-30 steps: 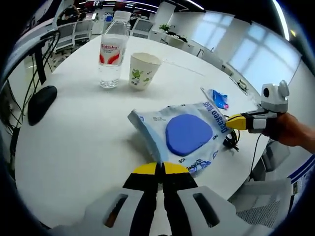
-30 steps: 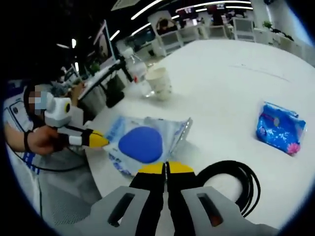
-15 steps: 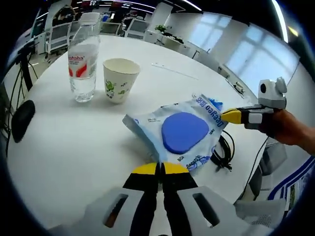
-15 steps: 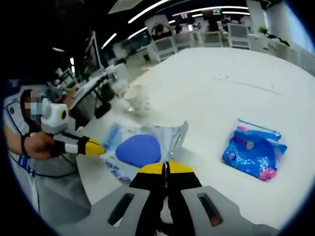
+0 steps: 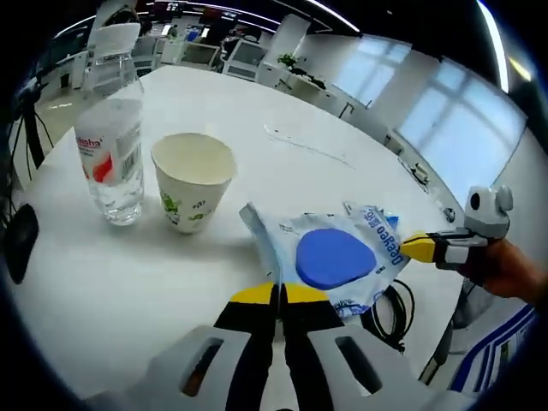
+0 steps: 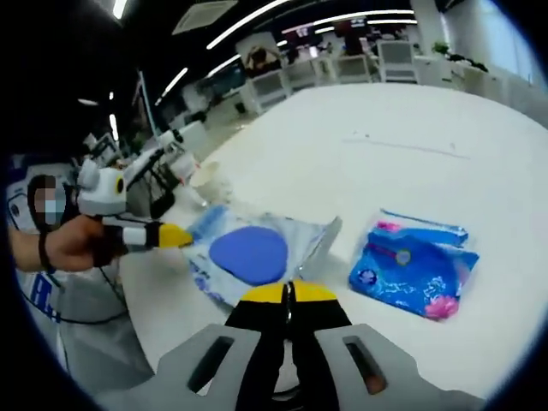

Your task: Arrange the tabletop items into an orderly group along one side of the table until the central work area is clear of visible clutter.

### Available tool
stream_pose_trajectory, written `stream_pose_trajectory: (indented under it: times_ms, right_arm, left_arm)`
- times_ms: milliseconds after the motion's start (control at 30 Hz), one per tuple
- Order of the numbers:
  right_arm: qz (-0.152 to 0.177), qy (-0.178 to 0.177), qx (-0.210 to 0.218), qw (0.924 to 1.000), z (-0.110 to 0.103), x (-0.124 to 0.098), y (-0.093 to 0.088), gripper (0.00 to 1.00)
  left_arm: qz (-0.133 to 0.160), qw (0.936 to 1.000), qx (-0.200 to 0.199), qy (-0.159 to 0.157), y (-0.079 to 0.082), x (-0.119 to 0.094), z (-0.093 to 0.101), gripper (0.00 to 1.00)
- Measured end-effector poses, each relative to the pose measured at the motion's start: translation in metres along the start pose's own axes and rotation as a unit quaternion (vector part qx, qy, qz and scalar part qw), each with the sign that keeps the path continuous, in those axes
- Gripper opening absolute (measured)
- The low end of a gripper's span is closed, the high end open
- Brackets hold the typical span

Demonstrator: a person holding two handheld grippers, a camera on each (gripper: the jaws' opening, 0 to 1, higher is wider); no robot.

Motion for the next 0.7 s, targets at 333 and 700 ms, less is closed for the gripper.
stream_pose_trajectory:
  times_ms: [333, 700]
  right_arm:
    - [-0.003, -0.004, 0.013, 0.9999, 0.007, 0.019, -0.003, 0.00]
    - [-0.021, -0.016, 0.021, 0.9994, 0.015, 0.040, -0.003, 0.00]
  left_arm:
    - [0.012, 0.9996, -0.024, 0.008, 0.009, 0.017, -0.008, 0.00]
    - [0.030, 0.9959, -0.083, 0.022, 0.006, 0.031, -0.023, 0.00]
Point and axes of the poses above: the point that each gripper's makers call its tool centre point, and the gripper's own axes: x roughly forward along the fingers, z roughly to its right, y roughly out of its top, the point moved 9 cm from there along -x, roughly backward along the fingers, and after that the axes turned 10 degrees about -x, right-handed, at the moved point
